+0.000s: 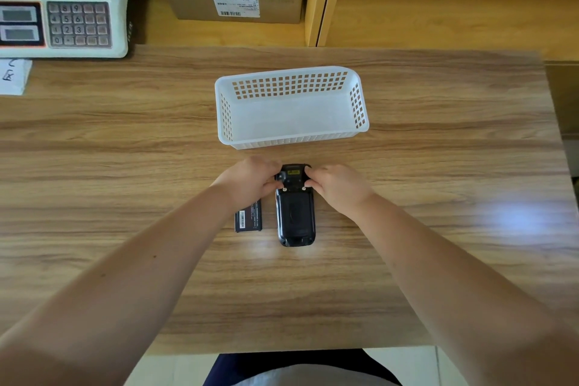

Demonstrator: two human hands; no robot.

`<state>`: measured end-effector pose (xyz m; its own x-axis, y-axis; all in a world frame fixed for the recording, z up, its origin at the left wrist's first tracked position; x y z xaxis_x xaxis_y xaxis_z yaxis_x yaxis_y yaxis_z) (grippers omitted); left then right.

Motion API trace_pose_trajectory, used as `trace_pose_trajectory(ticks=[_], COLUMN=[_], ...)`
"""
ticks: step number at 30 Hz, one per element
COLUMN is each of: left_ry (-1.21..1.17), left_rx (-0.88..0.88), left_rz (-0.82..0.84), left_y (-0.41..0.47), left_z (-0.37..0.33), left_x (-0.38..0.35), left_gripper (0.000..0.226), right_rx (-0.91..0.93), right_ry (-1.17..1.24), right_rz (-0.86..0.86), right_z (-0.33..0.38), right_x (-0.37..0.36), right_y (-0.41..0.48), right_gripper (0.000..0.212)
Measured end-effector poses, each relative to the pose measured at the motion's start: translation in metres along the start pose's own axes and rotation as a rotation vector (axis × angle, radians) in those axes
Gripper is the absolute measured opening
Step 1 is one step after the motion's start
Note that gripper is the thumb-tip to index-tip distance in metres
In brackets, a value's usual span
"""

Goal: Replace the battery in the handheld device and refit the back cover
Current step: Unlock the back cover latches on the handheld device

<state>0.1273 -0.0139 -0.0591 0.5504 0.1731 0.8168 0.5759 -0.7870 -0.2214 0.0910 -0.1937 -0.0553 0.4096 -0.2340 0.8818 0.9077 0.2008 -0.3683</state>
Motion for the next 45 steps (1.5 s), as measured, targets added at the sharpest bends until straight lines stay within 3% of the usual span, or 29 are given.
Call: trace_pose_trajectory(ticks=[19,25,30,33,36,41,45], left_ry=[0.05,0.049,-0.076,-0.254,-0.251,-0.127,-0.09], left_rx=[-0.047,-0.033,0.086,0.217,0.262,0.297,0.338], left_rz=[0.04,0.047,-0.083,-0.235,-0.323,-0.189,-0.095], left_y=[0.0,0.003,-0.006,-0.022,-0.036,-0.047,-0.047], left_z=[0.002,0.003,0.0,-0.009,-0.023,-0.039,-0.043], left_x=[0.004,0.005,0.003,-0.007,-0.019,-0.039,-0.05], left_gripper=[0.037,0.024,0.022,0.043,0.065,0.108,0.127], right_rx=[-0.062,-0.077,-0.284,-0.396,-0.378,-0.293,-0.323], right_ry=[0.004,0.023,0.321,0.521,0.652,0.573,0.474], right_rz=[0.013,-0.004,-0.125,-0.107,-0.027,0.06,0.06], right_z=[0.005,0.004,0.0,-0.002,-0.001,0.003,0.011], right_x=[0.003,-0.002,-0.009,-0.017,-0.032,-0.042,-0.037], right_y=[0.0,0.0,-0.01,-0.023,-0.037,-0.045,-0.043], right_gripper=[0.034,0.034,0.036,0.043,0.061,0.083,0.062])
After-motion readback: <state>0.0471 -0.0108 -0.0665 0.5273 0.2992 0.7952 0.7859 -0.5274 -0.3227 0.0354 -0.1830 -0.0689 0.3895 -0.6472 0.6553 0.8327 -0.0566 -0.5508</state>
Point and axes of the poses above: each hand's wrist, its own y-axis towards the middle knuckle, its own x-axis out of the back of the hand, z = x × y, the point moved 3 cm from there along y, towards the middle knuckle, and after that the axes turned 13 degrees about -x, right-handed, at the moved point
